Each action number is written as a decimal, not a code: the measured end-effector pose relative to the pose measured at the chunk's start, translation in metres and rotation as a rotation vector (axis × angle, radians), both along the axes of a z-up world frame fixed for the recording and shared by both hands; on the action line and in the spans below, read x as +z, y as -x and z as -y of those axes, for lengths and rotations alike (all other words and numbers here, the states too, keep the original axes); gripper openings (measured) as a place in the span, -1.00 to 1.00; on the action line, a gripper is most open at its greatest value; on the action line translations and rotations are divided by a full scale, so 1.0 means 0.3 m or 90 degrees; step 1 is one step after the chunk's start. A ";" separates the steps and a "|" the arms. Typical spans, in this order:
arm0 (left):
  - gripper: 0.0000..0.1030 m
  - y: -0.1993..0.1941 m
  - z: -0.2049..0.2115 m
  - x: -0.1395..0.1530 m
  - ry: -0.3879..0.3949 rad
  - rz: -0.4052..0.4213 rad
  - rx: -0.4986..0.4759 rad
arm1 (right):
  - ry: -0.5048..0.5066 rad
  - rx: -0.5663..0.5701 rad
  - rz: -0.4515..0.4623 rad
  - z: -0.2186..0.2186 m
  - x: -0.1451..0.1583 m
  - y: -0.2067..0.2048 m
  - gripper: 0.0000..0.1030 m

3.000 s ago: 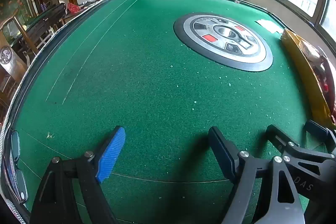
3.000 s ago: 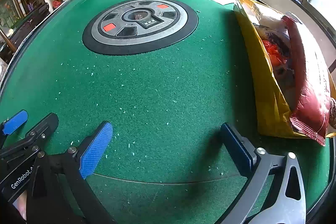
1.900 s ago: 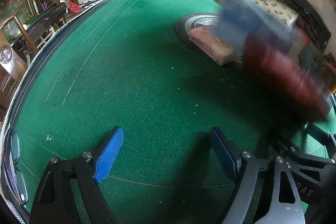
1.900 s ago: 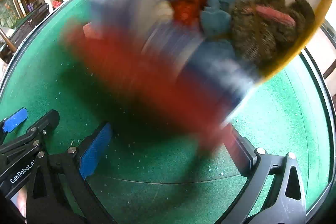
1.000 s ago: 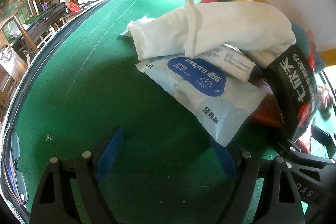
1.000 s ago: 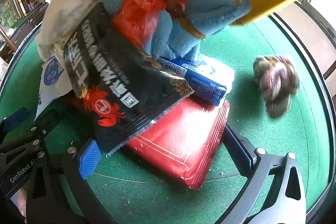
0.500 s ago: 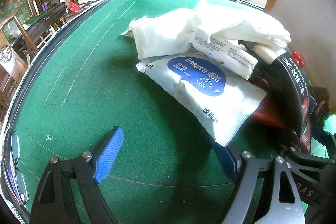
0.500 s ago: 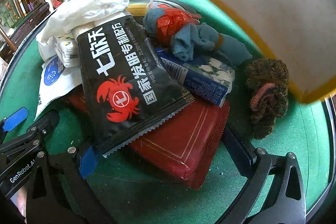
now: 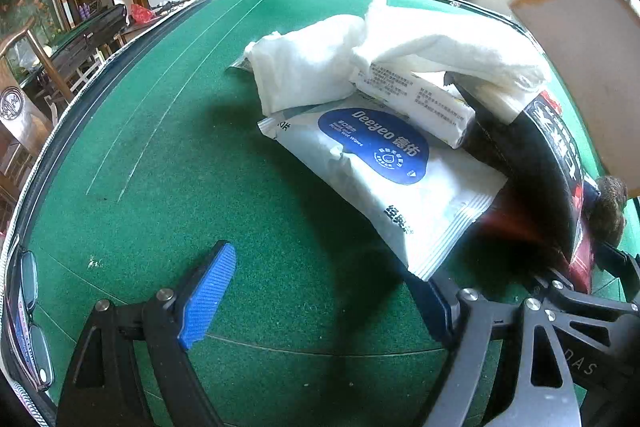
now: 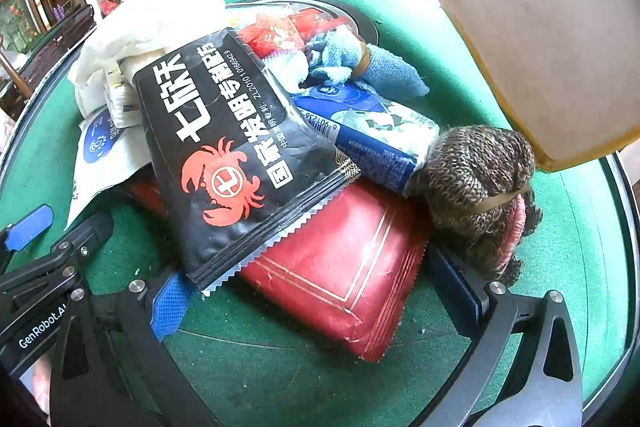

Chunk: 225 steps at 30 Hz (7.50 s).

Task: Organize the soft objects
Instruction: 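Move the right gripper toward the knitted brown-pink sock bundle, then close the right gripper on the knitted sock bundle, then lift the sock bundle with the right gripper while the left gripper grasps a white cloth, then carry both items into the cardboard box and open both grippers, then move both grippers back to the pile of soft items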

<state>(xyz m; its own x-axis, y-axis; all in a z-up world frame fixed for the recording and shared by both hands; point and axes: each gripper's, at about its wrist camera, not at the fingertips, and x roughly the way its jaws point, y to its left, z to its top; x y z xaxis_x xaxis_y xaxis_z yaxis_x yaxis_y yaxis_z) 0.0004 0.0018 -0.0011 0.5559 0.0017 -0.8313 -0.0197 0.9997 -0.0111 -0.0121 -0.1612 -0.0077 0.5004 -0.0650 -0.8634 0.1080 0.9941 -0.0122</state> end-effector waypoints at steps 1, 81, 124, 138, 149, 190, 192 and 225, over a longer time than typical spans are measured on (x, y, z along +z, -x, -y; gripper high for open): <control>0.64 0.000 0.000 0.001 0.000 0.000 0.000 | 0.000 0.000 0.000 0.000 0.000 0.000 1.00; 0.99 0.017 -0.010 -0.010 0.001 -0.016 0.013 | -0.142 0.145 0.034 0.421 0.098 0.051 0.56; 0.45 -0.250 0.200 0.257 -0.015 -0.014 -0.118 | -0.277 0.147 0.299 0.457 0.339 -0.080 -0.02; -0.69 -0.237 0.135 0.303 0.107 -0.005 -0.095 | -0.294 0.119 0.296 0.518 0.336 -0.095 -0.02; -0.69 -0.211 0.227 0.410 0.108 0.034 -0.129 | -0.304 0.042 0.302 0.654 0.350 -0.103 -0.02; -0.45 -0.627 1.157 0.156 0.256 -0.104 -0.310 | -0.301 -0.303 0.164 1.245 0.194 -0.292 0.41; -0.44 -0.612 1.150 0.172 0.256 -0.097 -0.311 | -0.298 -0.310 0.197 1.254 0.226 -0.263 0.41; 0.24 -0.142 -0.051 0.329 0.239 0.112 0.032 | -0.348 0.187 0.223 0.449 0.360 -0.125 0.40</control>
